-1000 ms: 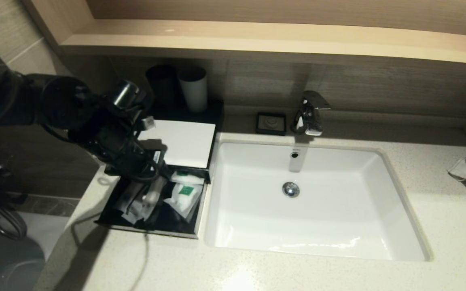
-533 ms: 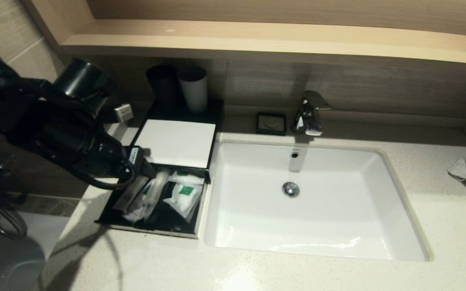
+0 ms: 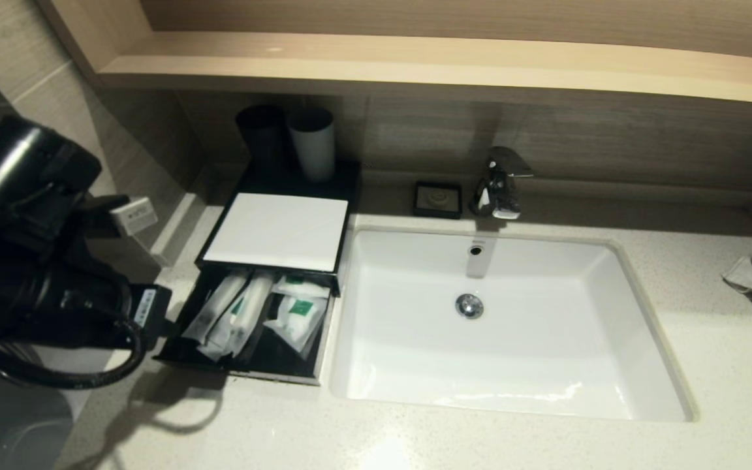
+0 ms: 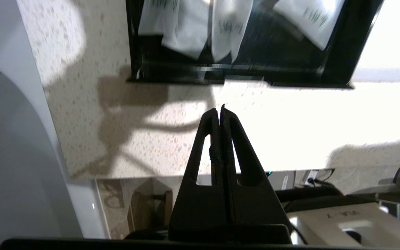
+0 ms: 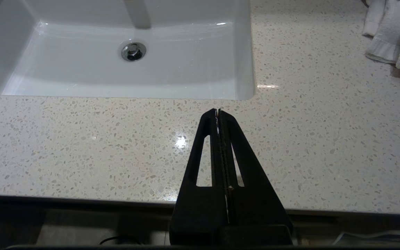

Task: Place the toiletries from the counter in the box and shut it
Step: Close the drawer

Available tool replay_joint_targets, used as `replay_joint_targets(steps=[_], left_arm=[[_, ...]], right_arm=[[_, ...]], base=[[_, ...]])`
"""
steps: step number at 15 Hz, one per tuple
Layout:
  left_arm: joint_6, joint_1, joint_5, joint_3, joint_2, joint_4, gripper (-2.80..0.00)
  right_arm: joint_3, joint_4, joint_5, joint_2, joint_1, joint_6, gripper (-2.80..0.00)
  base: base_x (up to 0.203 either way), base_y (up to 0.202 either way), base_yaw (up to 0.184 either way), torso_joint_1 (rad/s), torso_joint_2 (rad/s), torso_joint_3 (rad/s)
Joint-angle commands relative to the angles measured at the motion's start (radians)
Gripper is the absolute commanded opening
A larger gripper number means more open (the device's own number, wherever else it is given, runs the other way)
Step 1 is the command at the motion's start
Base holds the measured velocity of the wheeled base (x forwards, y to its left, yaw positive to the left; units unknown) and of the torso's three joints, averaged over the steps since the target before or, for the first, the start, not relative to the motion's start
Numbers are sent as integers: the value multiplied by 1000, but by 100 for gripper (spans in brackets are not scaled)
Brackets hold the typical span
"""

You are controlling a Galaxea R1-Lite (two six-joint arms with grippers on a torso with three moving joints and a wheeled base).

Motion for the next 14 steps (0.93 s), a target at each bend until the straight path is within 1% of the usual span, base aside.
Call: replay_joint_targets(steps=[1, 4, 10, 12, 14], left_arm=[[-2, 1, 2, 74, -33, 0, -280], [-2, 1, 3, 169, -35, -36, -280], [-5, 1, 4, 318, -10, -184, -280], [-7, 3, 4, 335, 11, -225, -280], [-12, 3, 3, 334, 38, -240, -280]], right_arm=[[0, 0, 0, 0, 0, 0, -280], [0, 0, 0, 0, 0, 0, -280], [0, 0, 0, 0, 0, 0, -280], [0, 0, 0, 0, -2, 0, -280], [0, 0, 0, 0, 0, 0, -280]], base=[[0, 0, 0, 0, 0, 0], [0, 0, 0, 0, 0, 0], [0, 0, 0, 0, 0, 0], [0, 0, 0, 0, 0, 0], [0, 0, 0, 0, 0, 0]])
